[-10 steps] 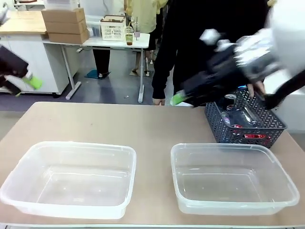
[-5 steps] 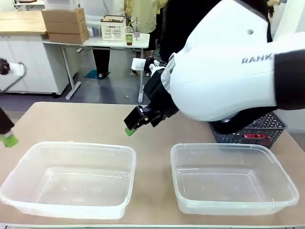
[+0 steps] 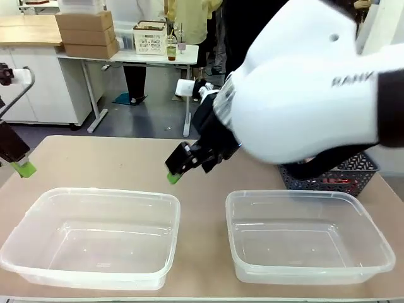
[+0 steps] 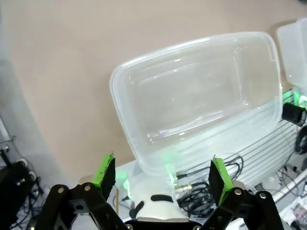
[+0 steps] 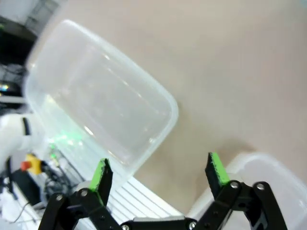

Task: Sort the waste into each basket.
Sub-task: Pick up the Organizing box on the left side of the table and lift it.

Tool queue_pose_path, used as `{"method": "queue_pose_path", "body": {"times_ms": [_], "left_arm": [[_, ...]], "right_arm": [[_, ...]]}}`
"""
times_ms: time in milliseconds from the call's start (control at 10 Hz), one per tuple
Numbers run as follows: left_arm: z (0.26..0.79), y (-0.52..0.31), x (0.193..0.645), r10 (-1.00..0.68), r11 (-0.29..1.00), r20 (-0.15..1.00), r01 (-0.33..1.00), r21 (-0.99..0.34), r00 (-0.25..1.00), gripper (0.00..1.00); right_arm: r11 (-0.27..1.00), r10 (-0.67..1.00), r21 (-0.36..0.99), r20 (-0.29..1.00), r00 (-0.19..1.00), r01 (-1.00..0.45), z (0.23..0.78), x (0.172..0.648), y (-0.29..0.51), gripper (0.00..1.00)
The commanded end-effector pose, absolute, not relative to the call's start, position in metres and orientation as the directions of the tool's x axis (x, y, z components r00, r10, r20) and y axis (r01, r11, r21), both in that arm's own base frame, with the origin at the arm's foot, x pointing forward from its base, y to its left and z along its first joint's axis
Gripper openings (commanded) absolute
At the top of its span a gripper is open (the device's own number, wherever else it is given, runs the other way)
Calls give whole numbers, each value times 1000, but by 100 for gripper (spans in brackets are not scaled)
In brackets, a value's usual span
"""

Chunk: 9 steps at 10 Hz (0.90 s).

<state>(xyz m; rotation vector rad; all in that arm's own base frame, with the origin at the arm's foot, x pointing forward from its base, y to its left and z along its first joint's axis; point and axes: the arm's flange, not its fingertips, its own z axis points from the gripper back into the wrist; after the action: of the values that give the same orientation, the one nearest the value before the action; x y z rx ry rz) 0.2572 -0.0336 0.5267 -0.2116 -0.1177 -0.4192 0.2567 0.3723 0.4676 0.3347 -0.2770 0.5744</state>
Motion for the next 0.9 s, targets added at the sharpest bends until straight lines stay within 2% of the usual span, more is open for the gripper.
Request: {"method": "queue_pose_path", "body": {"times_ms": [0,200,300,400,500,600,700,800], "left_arm": [[458,-34,249,-389,899,125,406,-165,913,100],[416,-17,246,-380,917,-12,375,-138,925,100],[392,-10,244,-434,901,-107,428,-73,895,100],[374,-4,244,-474,880,-176,458,-125,863,100],[373,-4,257,-489,866,-176,453,-212,854,100],[454,-13,297,-416,907,-115,403,-119,902,100],[454,-13,297,-416,907,-115,403,-119,902,100],[430,-9,306,-446,892,-175,422,-159,877,100]], "right_arm": [[866,439,190,158,885,-463,456,248,406,100],[895,387,223,44,921,-387,431,248,432,100],[910,320,251,81,944,-330,430,252,433,100],[930,239,248,157,958,-272,433,257,425,100],[900,378,207,66,924,-383,421,240,417,100],[900,378,207,66,924,-383,421,240,417,100],[912,326,235,78,942,-336,426,251,423,100],[942,309,140,1,951,-306,422,252,446,100]]}}
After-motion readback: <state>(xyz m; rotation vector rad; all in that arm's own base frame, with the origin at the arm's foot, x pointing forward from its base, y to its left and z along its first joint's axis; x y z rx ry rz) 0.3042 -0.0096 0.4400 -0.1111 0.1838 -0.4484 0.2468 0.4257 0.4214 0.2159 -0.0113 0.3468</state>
